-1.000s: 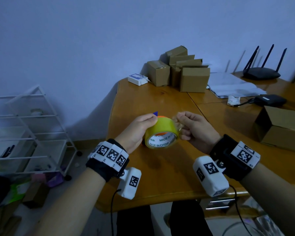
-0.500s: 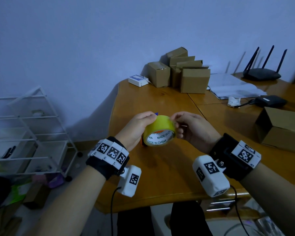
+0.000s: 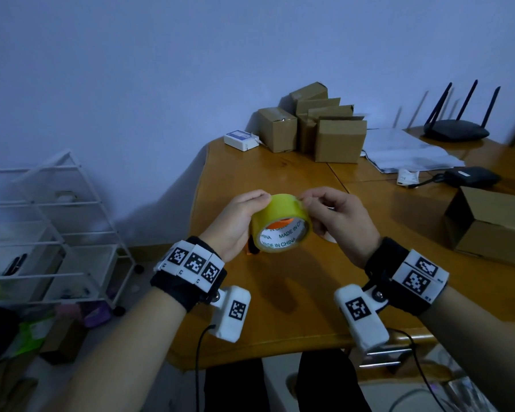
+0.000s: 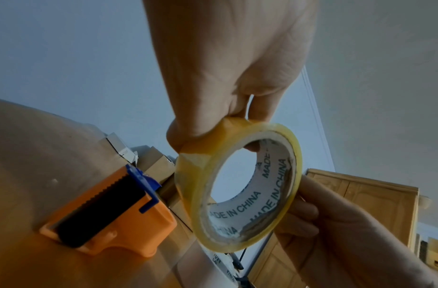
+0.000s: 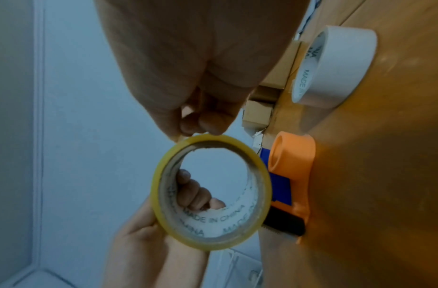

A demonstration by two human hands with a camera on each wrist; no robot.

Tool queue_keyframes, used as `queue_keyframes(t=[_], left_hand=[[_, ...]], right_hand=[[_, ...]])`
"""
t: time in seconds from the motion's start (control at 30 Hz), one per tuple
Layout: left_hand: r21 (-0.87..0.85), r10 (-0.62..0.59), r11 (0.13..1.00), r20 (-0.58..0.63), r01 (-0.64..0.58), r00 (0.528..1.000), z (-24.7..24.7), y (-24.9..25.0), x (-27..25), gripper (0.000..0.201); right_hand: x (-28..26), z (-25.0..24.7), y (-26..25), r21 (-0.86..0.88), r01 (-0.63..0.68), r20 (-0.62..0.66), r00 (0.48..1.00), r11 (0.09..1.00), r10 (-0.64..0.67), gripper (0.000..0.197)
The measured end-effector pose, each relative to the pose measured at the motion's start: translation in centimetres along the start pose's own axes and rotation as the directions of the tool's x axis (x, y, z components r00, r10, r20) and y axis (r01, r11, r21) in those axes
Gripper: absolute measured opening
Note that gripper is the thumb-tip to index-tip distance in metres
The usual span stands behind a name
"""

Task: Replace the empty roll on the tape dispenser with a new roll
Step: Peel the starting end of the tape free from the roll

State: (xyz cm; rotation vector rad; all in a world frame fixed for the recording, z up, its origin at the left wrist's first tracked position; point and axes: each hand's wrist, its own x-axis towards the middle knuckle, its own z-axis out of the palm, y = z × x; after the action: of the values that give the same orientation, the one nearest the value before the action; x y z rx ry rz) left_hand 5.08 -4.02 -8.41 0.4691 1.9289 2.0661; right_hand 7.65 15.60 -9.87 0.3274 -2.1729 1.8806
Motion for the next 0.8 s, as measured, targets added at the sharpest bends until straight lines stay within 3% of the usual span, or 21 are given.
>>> queue_keyframes(t=[0.07, 0.17, 0.23, 0.43, 0.63, 0.8], left_hand=[[0.004, 0.0, 1.0, -0.004, 0.0, 1.0, -0.1, 0.2, -0.1, 0.024], [0.018, -0.001, 1.0, -0.01, 0.002, 1.0, -0.2, 0.3, 0.0, 0.023], [0.013, -0.001, 1.0, -0.013, 0.001, 1.0, -0.1, 0.2, 0.0, 0.024], [-0.003, -0.005, 1.0, -0.027, 0.005, 1.0, -0.1, 0.2, 0.0, 0.026], [-0.02, -0.033, 0.999, -0.046, 0.032, 0.998, -1.2, 0.1, 0.3, 0.023], [-0.027, -0.046, 0.999, -0.009, 0.046, 0.999, -1.6, 0.0, 0.3, 0.02]], right_hand=[[0.0, -0.2, -0.1, -0.141, 0.065, -0.004, 0.998, 0.988, -0.066, 0.014], [0.0, -0.1, 0.0, -0.437, 0.194, 0.016, 0.978, 0.879, -0.208, 0.015], [0.1, 0.1, 0.0, -0.519, 0.243, 0.018, 0.962, 0.819, -0.274, 0.017], [0.3, -0.1, 0.2, -0.524, 0.251, 0.025, 0.96, 0.814, -0.28, 0.016], [1.0, -1.2, -0.3, -0.49, 0.201, 0.244, 0.966, 0.848, -0.088, 0.026], [1.5, -1.8, -1.0, -0.479, 0.224, 0.294, 0.952, 0.849, -0.085, 0.016]])
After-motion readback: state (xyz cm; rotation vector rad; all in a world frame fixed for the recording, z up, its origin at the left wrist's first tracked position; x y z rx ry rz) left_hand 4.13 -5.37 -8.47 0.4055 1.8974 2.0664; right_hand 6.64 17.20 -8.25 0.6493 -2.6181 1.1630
